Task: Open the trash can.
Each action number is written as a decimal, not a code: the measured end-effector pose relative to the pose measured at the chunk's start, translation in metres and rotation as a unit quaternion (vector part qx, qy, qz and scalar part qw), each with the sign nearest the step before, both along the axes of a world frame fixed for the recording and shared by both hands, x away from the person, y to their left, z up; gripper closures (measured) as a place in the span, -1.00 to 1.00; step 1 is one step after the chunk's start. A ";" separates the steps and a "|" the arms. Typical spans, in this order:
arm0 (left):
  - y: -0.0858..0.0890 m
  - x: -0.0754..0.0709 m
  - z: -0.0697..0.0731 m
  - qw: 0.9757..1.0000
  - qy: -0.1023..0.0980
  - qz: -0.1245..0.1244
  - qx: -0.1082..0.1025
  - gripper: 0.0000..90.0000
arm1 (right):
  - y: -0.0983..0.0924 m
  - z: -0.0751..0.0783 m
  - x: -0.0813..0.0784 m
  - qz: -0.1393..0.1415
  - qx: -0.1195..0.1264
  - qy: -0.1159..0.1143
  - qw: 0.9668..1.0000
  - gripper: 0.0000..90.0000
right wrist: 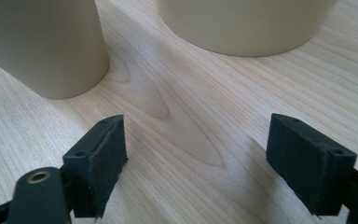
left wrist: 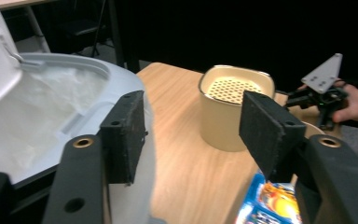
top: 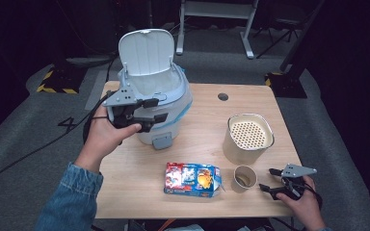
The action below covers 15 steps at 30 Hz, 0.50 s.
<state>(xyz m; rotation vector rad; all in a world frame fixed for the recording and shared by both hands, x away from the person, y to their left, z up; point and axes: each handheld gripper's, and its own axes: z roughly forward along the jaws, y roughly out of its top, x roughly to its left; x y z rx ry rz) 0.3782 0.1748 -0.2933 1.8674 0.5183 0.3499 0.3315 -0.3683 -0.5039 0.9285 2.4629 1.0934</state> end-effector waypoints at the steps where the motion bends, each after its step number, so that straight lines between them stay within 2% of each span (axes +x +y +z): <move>1: 0.000 0.000 0.000 1.000 0.000 0.000 0.000 -0.14 | 0.000 0.000 0.000 0.000 0.000 0.000 1.000 -0.55; 3: 0.001 -0.014 -0.012 1.000 0.002 -0.003 0.011 -0.18 | 0.000 0.000 0.000 0.000 0.000 0.000 1.000 -0.55; 4: 0.001 -0.014 -0.012 1.000 0.002 -0.003 0.011 -0.18 | 0.000 0.000 0.000 0.000 0.000 0.000 1.000 -0.55; 6: 0.004 -0.025 -0.023 1.000 0.008 0.002 0.020 -0.20 | 0.000 0.000 -0.001 -0.005 0.000 0.000 1.000 -0.55; 7: 0.004 -0.025 -0.023 1.000 0.008 0.002 0.020 -0.20 | 0.000 0.000 -0.001 -0.005 0.000 0.000 1.000 -0.55; 8: 0.007 -0.031 -0.030 1.000 0.006 0.010 0.029 -0.20 | 0.001 0.000 -0.002 -0.017 0.002 0.000 1.000 -0.53; 10: 0.008 -0.034 -0.033 0.999 0.006 0.012 0.030 -0.20 | 0.002 0.000 -0.004 -0.024 0.002 0.001 1.000 -0.49; 12: 0.012 -0.042 -0.044 1.000 0.006 0.006 0.030 -0.20 | 0.002 0.002 -0.006 -0.018 0.001 0.002 1.000 -0.33; 13: 0.012 -0.042 -0.044 1.000 0.006 0.006 0.030 -0.20 | 0.002 0.002 -0.006 -0.018 0.001 0.002 1.000 -0.33; 15: 0.013 -0.047 -0.053 1.000 0.006 0.001 0.029 -0.20 | 0.002 0.004 -0.006 -0.012 -0.006 0.006 1.000 -0.22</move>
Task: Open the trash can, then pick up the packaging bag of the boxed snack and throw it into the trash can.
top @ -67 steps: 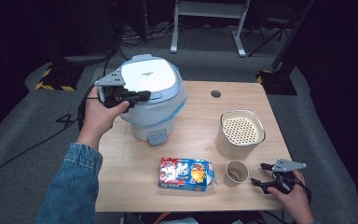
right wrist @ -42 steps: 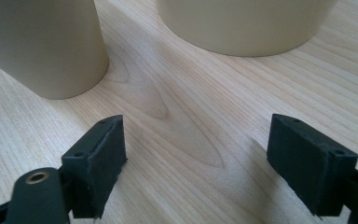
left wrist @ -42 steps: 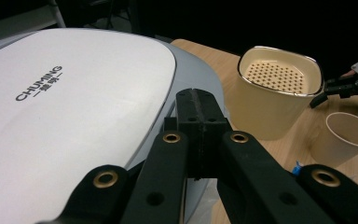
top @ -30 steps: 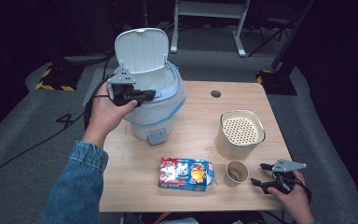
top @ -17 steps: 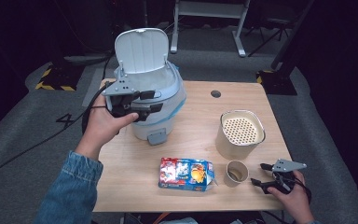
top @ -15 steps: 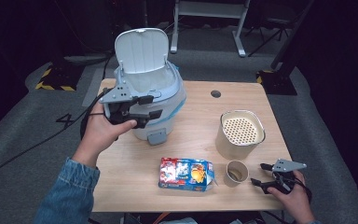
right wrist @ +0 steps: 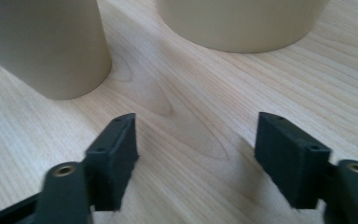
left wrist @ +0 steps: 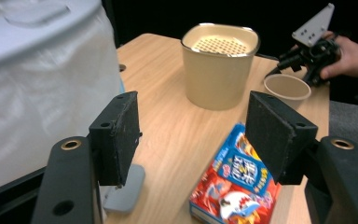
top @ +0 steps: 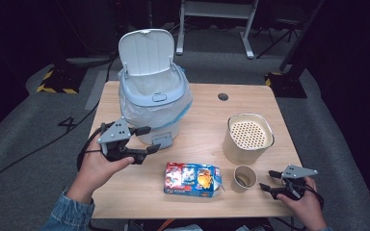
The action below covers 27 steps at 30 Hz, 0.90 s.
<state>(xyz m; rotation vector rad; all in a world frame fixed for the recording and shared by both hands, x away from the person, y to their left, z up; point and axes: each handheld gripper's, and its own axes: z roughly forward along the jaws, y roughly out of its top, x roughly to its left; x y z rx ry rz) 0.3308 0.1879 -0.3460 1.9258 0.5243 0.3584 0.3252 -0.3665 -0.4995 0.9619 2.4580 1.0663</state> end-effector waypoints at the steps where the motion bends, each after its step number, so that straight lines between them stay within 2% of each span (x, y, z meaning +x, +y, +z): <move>1: 0.001 -0.003 -0.005 1.000 0.003 -0.002 0.001 -0.20 | 0.000 0.001 0.000 0.005 -0.002 0.000 1.000 -0.20; 4: 0.002 -0.012 -0.022 1.000 0.015 -0.005 -0.001 -0.20 | 0.000 0.005 -0.004 0.007 0.003 -0.002 1.000 -0.12; 7: 0.002 -0.017 -0.030 1.000 0.020 -0.007 0.001 -0.20 | 0.000 0.009 -0.005 0.006 0.004 -0.001 1.000 -0.09; 9: 0.001 -0.021 -0.039 1.000 0.028 -0.010 0.002 -0.20 | 0.000 0.013 -0.007 0.001 0.006 0.005 1.000 -0.08; 10: 0.000 -0.025 -0.047 0.999 0.034 -0.013 0.004 -0.20 | 0.000 0.017 -0.009 -0.006 0.010 0.014 1.000 -0.06; 11: 0.000 -0.025 -0.047 0.999 0.034 -0.013 0.004 -0.20 | 0.000 0.017 -0.009 -0.006 0.010 0.014 1.000 -0.06; 13: -0.001 -0.027 -0.057 0.999 0.041 -0.014 0.009 -0.20 | 0.001 0.021 -0.011 -0.009 0.012 0.022 1.000 -0.07; 14: -0.002 -0.029 -0.067 0.999 0.047 -0.014 0.013 -0.20 | 0.002 0.026 -0.013 -0.007 0.015 0.020 1.000 -0.05; 15: -0.002 -0.029 -0.067 0.999 0.047 -0.014 0.013 -0.20 | 0.002 0.026 -0.013 -0.007 0.015 0.020 1.000 -0.05; 18: -0.001 -0.030 -0.085 0.998 0.061 -0.013 0.015 -0.20 | 0.004 0.034 -0.017 -0.005 0.020 0.011 1.000 -0.02; 19: 0.000 -0.030 -0.096 0.997 0.070 -0.012 0.020 -0.20 | 0.006 0.041 -0.020 -0.002 0.026 0.006 1.000 0.02; 20: 0.000 -0.030 -0.096 0.997 0.070 -0.012 0.020 -0.21 | 0.006 0.041 -0.020 -0.002 0.026 0.006 1.000 0.02; 22: 0.000 -0.031 -0.105 0.997 0.079 -0.013 0.022 -0.21 | 0.007 0.047 -0.024 -0.001 0.029 0.000 1.000 0.04; 24: 0.001 -0.032 -0.117 0.995 0.096 -0.013 0.032 -0.23 | 0.007 0.057 -0.028 -0.001 0.042 -0.006 0.999 0.06; 27: 0.002 -0.031 -0.125 0.994 0.105 -0.014 0.041 -0.24 | 0.008 0.064 -0.031 -0.001 0.048 -0.008 0.999 0.06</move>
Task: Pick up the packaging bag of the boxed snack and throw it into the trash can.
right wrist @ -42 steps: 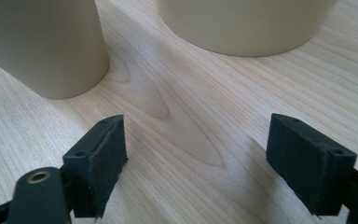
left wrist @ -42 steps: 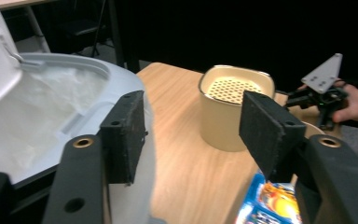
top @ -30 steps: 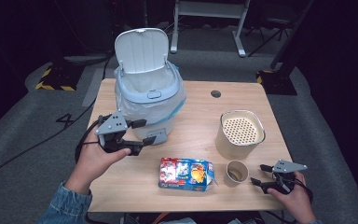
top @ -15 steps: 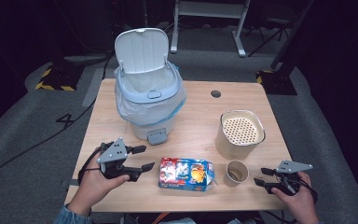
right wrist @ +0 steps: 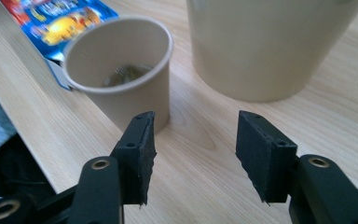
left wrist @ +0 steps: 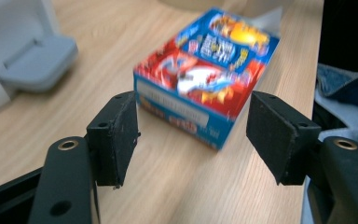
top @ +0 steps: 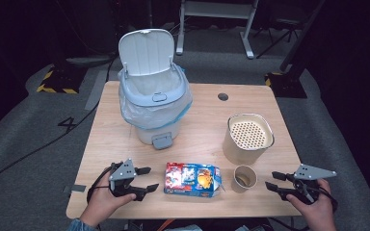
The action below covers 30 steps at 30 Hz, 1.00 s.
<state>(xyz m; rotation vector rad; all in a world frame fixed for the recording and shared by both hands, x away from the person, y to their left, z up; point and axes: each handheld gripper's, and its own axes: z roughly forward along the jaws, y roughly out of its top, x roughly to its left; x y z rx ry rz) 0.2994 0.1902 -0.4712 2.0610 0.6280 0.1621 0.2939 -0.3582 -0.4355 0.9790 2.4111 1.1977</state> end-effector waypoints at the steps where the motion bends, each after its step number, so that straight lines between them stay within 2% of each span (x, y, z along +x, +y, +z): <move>1: 0.001 0.001 -0.008 1.000 0.007 0.001 0.016 -0.24 | 0.002 0.007 -0.003 0.003 0.008 -0.004 1.000 0.06; 6: 0.003 0.003 -0.019 0.999 0.021 0.014 0.047 -0.25 | 0.012 0.019 -0.010 0.012 0.017 -0.018 1.000 0.04; 11: 0.001 0.006 -0.029 0.996 0.031 0.026 0.080 -0.27 | 0.034 0.029 -0.018 0.033 0.036 -0.026 0.998 0.02; 14: 0.000 0.007 -0.032 0.995 0.027 0.023 0.091 -0.30 | 0.043 0.030 -0.020 0.044 0.034 -0.026 0.998 0.02; 15: -0.001 0.007 -0.032 0.995 0.024 0.024 0.094 -0.33 | 0.051 0.031 -0.022 0.052 0.035 -0.030 0.998 0.00; 18: -0.001 0.007 -0.032 0.995 0.021 0.028 0.097 -0.36 | 0.064 0.033 -0.024 0.063 0.033 -0.037 0.997 -0.02; 19: -0.001 0.007 -0.032 0.994 0.017 0.030 0.102 -0.36 | 0.064 0.033 -0.024 0.063 0.033 -0.037 0.997 -0.02; 21: -0.003 0.006 -0.033 0.993 0.009 0.034 0.114 -0.41 | 0.076 0.033 -0.024 0.069 0.033 -0.039 0.996 -0.03; 28: -0.004 0.006 -0.033 0.993 0.009 0.041 0.114 -0.41 | 0.100 0.030 -0.022 0.084 0.024 -0.035 0.996 -0.03; 30: -0.004 0.006 -0.033 0.993 0.009 0.041 0.114 -0.41 | 0.111 0.027 -0.022 0.093 0.012 -0.031 0.995 0.00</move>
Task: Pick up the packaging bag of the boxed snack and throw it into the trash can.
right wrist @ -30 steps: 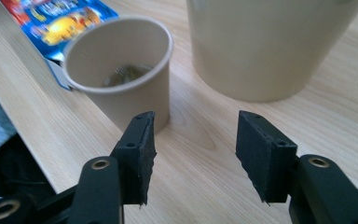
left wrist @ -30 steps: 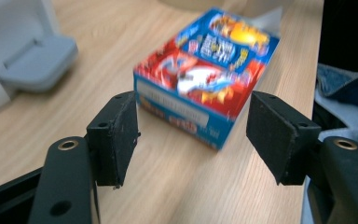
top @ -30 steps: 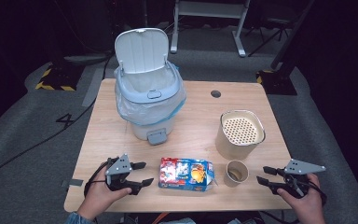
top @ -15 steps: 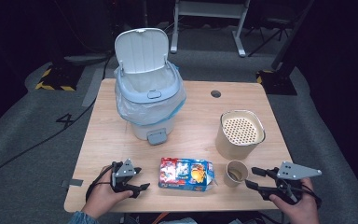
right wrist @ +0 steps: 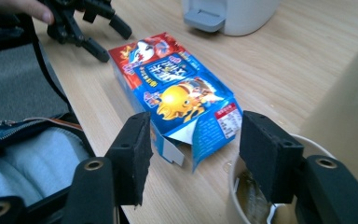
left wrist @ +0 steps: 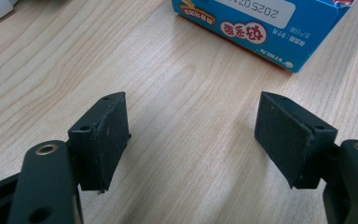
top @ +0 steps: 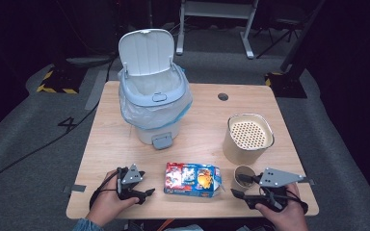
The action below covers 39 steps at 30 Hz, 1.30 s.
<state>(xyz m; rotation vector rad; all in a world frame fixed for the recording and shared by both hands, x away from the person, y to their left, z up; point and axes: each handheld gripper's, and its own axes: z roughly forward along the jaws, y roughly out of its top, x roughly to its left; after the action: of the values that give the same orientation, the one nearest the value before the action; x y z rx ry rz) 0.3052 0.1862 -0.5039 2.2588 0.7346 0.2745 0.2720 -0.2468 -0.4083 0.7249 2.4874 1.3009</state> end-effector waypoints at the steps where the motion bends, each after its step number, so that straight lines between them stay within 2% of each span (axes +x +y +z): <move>1: 0.000 0.000 0.000 1.000 0.000 0.000 0.000 -0.41 | 0.000 0.000 0.000 0.000 0.000 0.000 1.000 0.00; 6: 0.000 0.000 0.000 1.000 0.000 0.000 0.000 -0.41 | 0.018 -0.009 0.003 0.012 -0.007 0.011 1.000 0.10; 9: 0.000 0.000 0.000 1.000 0.000 0.000 0.000 -0.41 | 0.028 -0.017 0.006 0.003 -0.026 0.014 1.000 0.19; 12: 0.000 0.000 0.000 1.000 0.000 0.000 0.000 -0.41 | 0.038 -0.023 0.008 -0.008 -0.049 0.005 0.999 0.26; 16: 0.000 0.000 0.000 1.000 0.000 0.000 0.000 -0.41 | 0.045 -0.032 0.012 -0.027 -0.064 0.015 0.997 0.37; 23: 0.000 0.000 0.000 1.000 0.000 0.000 0.000 -0.41 | 0.049 -0.040 0.013 -0.037 -0.081 0.024 0.996 0.51; 29: 0.000 0.000 0.000 1.000 0.000 0.000 0.000 -0.41 | 0.053 -0.047 0.015 -0.044 -0.106 0.018 0.993 0.70; 35: 0.000 0.000 0.000 1.000 -0.001 0.001 0.001 -0.41 | 0.055 -0.047 0.016 -0.044 -0.119 0.013 0.992 0.77; 39: 0.000 0.000 0.000 1.000 -0.001 0.001 0.001 -0.41 | 0.060 -0.049 0.016 -0.037 -0.125 0.019 0.991 0.91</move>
<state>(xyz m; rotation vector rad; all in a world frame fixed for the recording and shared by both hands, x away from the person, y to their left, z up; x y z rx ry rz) 0.3050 0.1859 -0.5039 2.2589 0.7359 0.2771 0.2883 -0.1870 -0.4575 0.7777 2.5629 0.9346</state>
